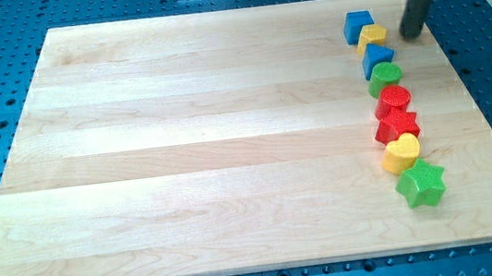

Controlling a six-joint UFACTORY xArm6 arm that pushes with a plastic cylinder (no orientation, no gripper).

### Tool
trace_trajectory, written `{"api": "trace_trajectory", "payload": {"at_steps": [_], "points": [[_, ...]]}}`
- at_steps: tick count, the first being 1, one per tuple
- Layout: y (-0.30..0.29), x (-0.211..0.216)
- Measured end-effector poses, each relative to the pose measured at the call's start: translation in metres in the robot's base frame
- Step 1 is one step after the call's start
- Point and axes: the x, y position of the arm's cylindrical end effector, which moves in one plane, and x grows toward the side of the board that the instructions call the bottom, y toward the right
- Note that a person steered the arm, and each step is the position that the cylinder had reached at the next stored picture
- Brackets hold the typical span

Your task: Place cube and green circle parallel to each other

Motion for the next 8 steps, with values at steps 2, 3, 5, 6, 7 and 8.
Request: {"api": "trace_trajectory", "payload": {"at_steps": [2,3,5,6,7,8], "points": [[-0.007,0.000],[-0.007,0.000],[-0.010,-0.010],[-0.059,-0.010],[-0.111,-0.014],[-0.101,-0.016]]}}
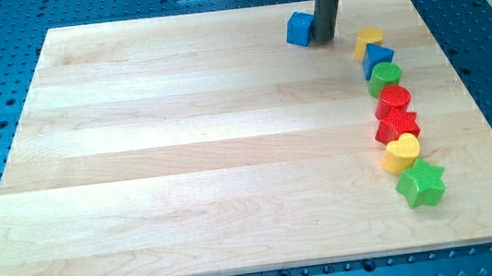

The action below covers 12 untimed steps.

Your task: Place cube and green circle parallel to each other

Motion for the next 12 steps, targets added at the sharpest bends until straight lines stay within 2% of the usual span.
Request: {"api": "trace_trajectory", "payload": {"at_steps": [1,3,4,5,6,7,8,9,11,12], "points": [[0.065,-0.006],[0.049,-0.024],[0.112,-0.009],[0.145,0.050],[0.117,0.098],[0.037,0.109],[0.052,0.140],[0.025,0.141],[-0.119,0.125],[-0.100,0.139]]}}
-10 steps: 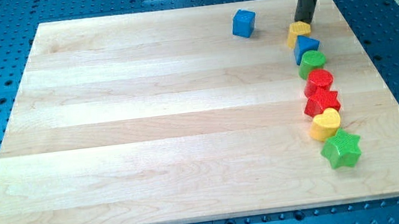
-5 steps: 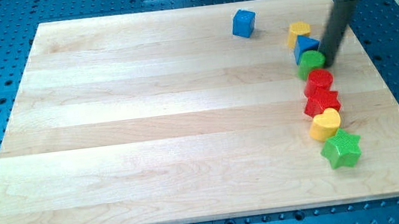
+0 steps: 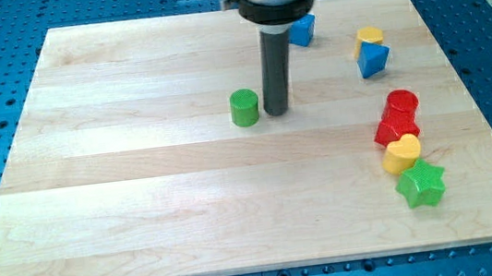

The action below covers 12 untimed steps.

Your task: Place cube and green circle parallel to each other

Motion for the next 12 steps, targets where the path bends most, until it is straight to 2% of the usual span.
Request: {"api": "trace_trajectory", "payload": {"at_steps": [1,2,3,4,5,6,7,8,9,10,11,12], "points": [[-0.011,0.000],[-0.047,0.026],[-0.080,0.025],[-0.071,-0.072],[-0.073,-0.037],[-0.127,-0.016],[-0.108,-0.067],[-0.060,-0.083],[-0.039,-0.061],[-0.012,-0.097],[-0.005,-0.111],[-0.014,-0.056]]}}
